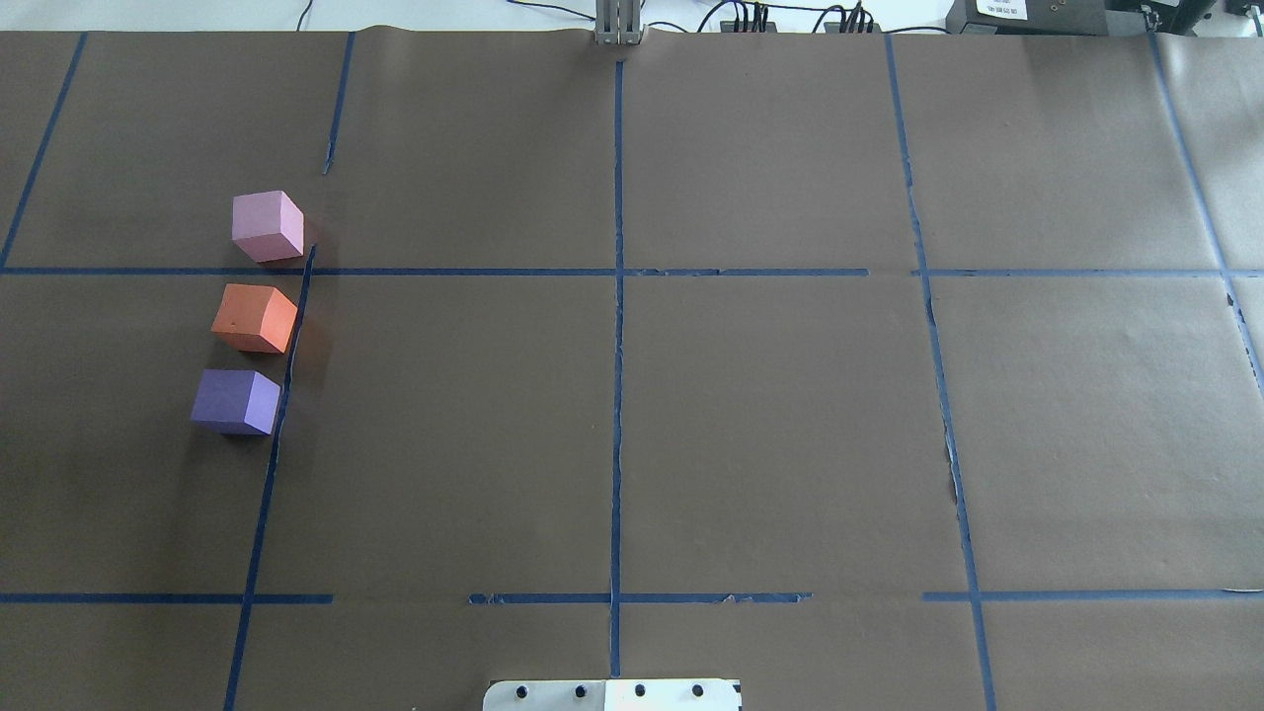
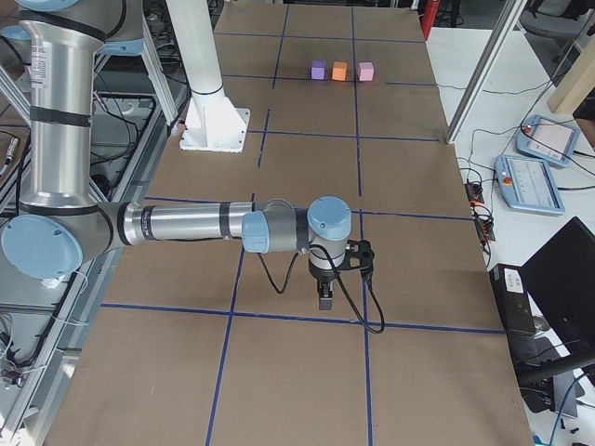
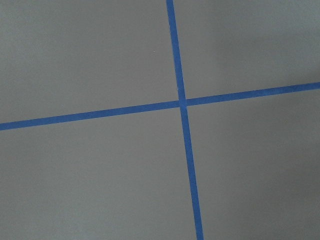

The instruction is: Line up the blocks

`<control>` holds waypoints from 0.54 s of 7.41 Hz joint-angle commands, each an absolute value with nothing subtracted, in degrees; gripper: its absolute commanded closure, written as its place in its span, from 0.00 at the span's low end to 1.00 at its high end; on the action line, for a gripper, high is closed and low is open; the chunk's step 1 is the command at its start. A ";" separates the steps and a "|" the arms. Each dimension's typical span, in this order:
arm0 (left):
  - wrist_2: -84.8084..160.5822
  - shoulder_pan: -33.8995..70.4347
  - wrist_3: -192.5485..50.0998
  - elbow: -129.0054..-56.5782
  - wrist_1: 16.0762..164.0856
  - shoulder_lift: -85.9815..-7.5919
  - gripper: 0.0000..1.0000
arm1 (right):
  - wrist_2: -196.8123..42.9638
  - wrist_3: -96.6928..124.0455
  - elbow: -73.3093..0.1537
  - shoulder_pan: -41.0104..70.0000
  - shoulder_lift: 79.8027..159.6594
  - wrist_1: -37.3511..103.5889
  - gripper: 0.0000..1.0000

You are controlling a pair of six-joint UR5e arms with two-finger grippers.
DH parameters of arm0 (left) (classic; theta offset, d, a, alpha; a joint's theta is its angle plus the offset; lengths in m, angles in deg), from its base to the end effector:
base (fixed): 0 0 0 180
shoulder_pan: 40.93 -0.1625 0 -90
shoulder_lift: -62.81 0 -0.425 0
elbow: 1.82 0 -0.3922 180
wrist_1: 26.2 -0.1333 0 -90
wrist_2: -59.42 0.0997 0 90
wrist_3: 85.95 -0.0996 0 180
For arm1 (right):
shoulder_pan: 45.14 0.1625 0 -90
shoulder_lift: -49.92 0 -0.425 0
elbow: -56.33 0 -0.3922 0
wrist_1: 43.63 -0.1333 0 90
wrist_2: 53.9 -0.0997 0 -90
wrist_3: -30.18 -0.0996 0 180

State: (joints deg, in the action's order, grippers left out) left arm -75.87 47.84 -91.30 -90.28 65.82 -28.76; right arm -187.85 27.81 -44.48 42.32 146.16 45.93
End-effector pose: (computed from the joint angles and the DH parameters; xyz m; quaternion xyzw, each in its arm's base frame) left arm -0.0516 -0.5072 0.6536 0.0303 0.3841 0.0598 0.9208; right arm 0.0442 -0.4527 0.6165 0.0245 -0.3752 -0.0177 0.9264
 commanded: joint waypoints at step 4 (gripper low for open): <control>-75.76 47.84 -90.70 -90.15 65.82 -28.86 0.00 | -187.85 27.80 -44.48 42.31 146.16 45.93 0.00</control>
